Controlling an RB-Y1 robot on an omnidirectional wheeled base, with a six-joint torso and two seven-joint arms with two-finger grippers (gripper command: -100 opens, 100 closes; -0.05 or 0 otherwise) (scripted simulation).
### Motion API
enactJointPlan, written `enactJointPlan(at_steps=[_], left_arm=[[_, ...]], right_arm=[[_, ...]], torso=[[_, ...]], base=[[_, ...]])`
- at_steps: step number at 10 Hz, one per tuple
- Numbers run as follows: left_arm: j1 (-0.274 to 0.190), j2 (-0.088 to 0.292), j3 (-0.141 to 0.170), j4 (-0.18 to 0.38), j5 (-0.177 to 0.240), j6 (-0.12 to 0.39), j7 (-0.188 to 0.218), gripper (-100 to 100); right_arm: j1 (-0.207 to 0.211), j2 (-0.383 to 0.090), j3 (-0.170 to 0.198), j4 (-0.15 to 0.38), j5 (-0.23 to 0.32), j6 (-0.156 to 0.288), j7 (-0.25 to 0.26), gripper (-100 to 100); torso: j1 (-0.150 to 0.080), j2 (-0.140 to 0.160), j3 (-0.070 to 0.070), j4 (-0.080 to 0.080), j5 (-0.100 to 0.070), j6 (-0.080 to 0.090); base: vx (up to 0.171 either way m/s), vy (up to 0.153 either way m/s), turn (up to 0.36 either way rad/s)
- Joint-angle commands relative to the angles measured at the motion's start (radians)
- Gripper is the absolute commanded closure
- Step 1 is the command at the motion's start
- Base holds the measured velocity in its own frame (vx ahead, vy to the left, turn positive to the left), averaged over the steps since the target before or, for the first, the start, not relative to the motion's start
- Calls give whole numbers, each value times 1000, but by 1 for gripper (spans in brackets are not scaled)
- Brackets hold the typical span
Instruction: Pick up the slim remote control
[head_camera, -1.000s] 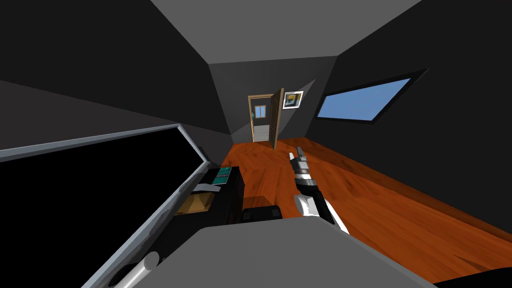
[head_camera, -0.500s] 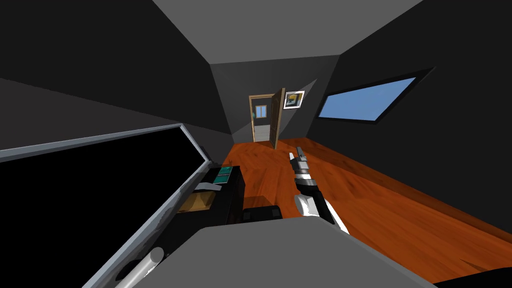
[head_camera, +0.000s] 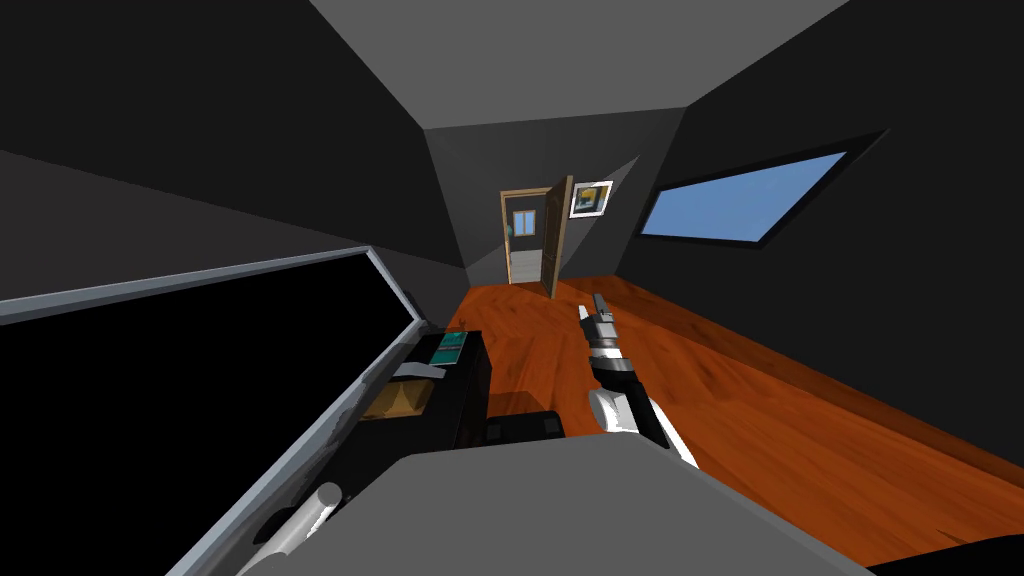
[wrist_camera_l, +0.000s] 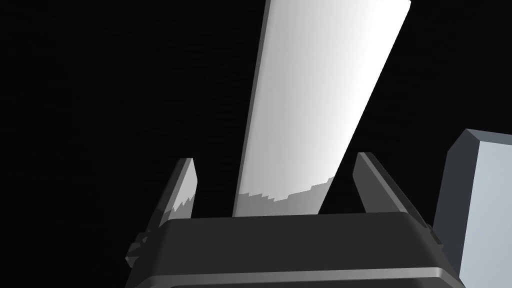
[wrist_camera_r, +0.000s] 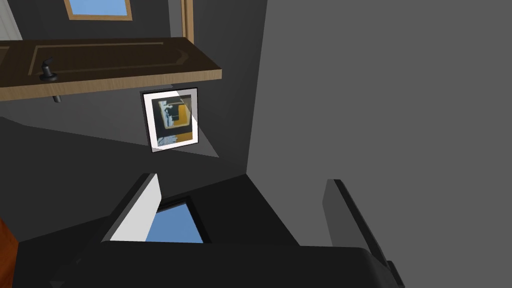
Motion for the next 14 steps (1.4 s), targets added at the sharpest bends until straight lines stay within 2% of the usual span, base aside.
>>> enactJointPlan(at_steps=[1,2,3,7,8,9,10,14], left_arm=[[-16,-2,8,28,-3,-7,-18,-100],[-12,-1,6,20,-2,-5,-11,-100],[-13,-1,6,22,-2,-6,-14,100],[-12,-1,5,22,-3,-5,-15,100],[-12,-1,6,22,-3,-5,-15,0],[24,7,-13,-28,15,6,14,100],[24,7,-13,-30,15,6,14,100],[105,25,-55,-145,51,31,79,100]], right_arm=[[0,0,0,0,0,0,0,0],[0,0,0,0,0,0,0,0],[0,0,0,0,0,0,0,0],[0,0,0,0,0,0,0,0],[0,0,0,0,0,0,0,0],[0,0,0,0,0,0,0,0],[0,0,0,0,0,0,0,0],[0,0,0,0,0,0,0,0]], torso=[[0,0,0,0,0,0],[0,0,0,0,0,0],[0,0,0,0,0,0],[0,-1,0,0,0,0],[0,-1,0,0,0,0],[0,-1,0,0,0,0],[-1,-1,0,0,-1,0],[-1,-1,0,0,-1,1]], base=[[-4,5,5],[0,0,0],[0,0,0],[0,0,0],[0,0,0],[9,-6,-39],[10,-6,-22],[9,-7,-26]])
